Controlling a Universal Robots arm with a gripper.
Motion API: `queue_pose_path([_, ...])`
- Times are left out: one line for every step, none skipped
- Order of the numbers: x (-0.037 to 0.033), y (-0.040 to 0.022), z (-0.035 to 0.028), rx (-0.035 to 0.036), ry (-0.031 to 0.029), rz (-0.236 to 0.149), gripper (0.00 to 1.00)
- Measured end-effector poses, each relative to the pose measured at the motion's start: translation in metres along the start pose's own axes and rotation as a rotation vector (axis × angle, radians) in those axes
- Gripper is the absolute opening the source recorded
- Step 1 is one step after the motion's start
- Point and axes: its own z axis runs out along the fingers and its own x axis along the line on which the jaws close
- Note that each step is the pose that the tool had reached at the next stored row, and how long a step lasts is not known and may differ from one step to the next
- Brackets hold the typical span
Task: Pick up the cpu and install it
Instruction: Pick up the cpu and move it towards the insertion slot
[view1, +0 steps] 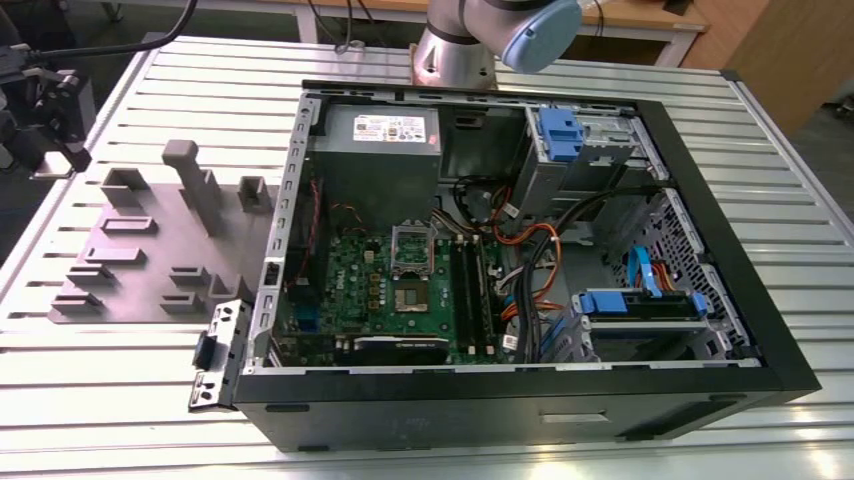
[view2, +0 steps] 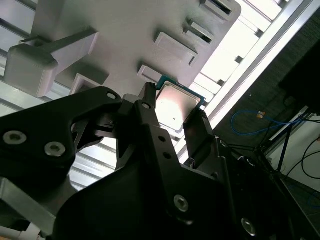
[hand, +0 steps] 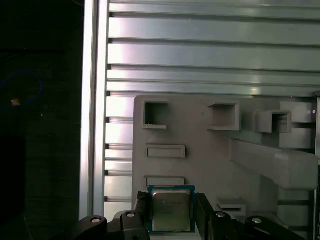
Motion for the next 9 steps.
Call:
queue_pose_path([0.0,0.0,-0.0002,0.0,0.0,0.0,0.47])
queue_pose_path([0.0,0.0,-0.0005,0.0,0.0,0.0,0.47])
queue_pose_path([0.0,0.0,-0.001,0.0,0.0001,0.0,0.47])
queue_pose_path([0.0,0.0,-0.0013,0.0,0.0001,0.0,0.47])
queue_pose_path([0.0,0.0,-0.0016,0.0,0.0,0.0,0.47])
queue_pose_path([0.0,0.0,-0.0019,0.0,-0.0001,0.0,0.47])
queue_pose_path([0.0,0.0,-0.0022,0.0,0.0,0.0,0.47])
queue_pose_path([0.0,0.0,-0.0028,0.0001,0.0001,0.0,0.47])
queue_pose_path([0.0,0.0,-0.0032,0.0001,0.0001,0.0,0.47])
